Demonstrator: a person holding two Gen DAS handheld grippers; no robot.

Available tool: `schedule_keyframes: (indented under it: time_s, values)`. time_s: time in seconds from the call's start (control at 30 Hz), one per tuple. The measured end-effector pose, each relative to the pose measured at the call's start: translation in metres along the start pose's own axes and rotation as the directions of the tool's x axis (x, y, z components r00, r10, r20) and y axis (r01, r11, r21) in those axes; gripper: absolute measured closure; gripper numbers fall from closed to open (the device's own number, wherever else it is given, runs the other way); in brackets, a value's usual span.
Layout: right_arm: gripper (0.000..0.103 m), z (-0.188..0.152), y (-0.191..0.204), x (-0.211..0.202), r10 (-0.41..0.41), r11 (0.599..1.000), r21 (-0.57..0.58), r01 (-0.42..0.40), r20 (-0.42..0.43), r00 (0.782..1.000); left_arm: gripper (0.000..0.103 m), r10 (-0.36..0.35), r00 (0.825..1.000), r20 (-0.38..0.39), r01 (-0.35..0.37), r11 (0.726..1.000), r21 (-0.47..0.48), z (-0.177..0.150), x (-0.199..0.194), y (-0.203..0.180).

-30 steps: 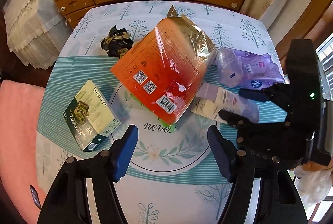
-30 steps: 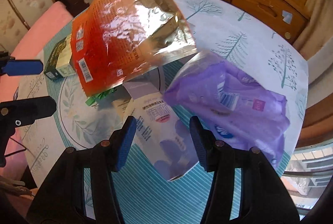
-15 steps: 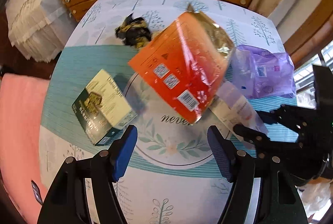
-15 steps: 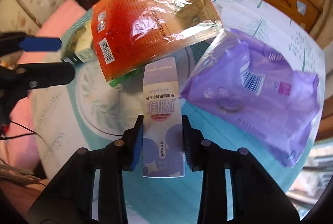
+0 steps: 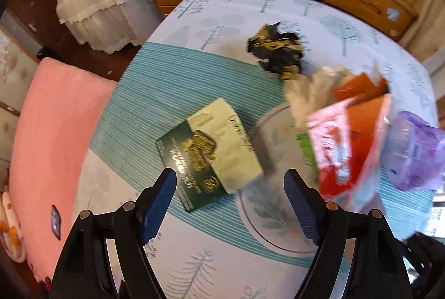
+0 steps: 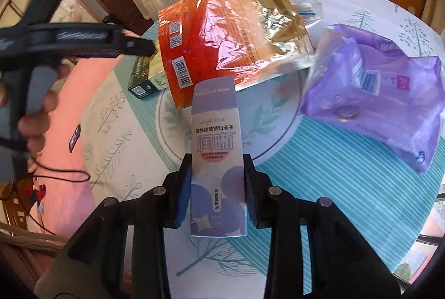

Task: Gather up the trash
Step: 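Grasp the green Dubai Style chocolate box with the left tool while the right tool holds the bottle box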

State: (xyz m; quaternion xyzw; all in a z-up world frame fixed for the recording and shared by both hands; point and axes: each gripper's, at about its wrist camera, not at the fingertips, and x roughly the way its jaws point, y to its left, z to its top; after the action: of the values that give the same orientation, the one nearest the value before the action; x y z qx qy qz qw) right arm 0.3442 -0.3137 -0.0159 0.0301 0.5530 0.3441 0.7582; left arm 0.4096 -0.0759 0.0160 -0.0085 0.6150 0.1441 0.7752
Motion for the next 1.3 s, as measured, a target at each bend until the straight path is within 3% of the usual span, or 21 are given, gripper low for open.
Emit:
schedule_keyframes:
  time_s: [0.23, 0.4, 0.9, 1.23, 1.3]
  values:
    - [0.073, 0.001, 0.018, 0.001, 0.014, 1.000, -0.003, -0.014, -0.003, 1.000, 0.022, 0.143, 0.989, -0.032, -0.143, 0.990, 0.001, 0.006, 0.032, -0.003]
    - [0.073, 0.001, 0.014, -0.001, 0.019, 1.000, 0.010, -0.018, -0.011, 1.000, 0.014, 0.188, 0.982, -0.035, -0.188, 0.982, 0.002, 0.013, 0.044, -0.007]
    - [0.073, -0.004, 0.006, 0.000, 0.034, 0.998, 0.050, -0.033, -0.019, 0.999, 0.014, 0.127, 0.991, -0.051, -0.127, 0.992, -0.005, 0.031, 0.046, -0.022]
    - [0.073, -0.003, 0.005, 0.003, 0.044, 0.997, 0.060, -0.042, -0.028, 0.999, 0.015, 0.066, 0.983, -0.172, -0.072, 0.997, -0.029, 0.039, 0.071, -0.012]
    - [0.073, -0.004, 0.003, 0.002, 0.046, 0.997, 0.066, -0.044, -0.027, 0.999, 0.021, 0.049, 0.981, -0.185, -0.057, 0.998, -0.039, 0.039, 0.068, -0.011]
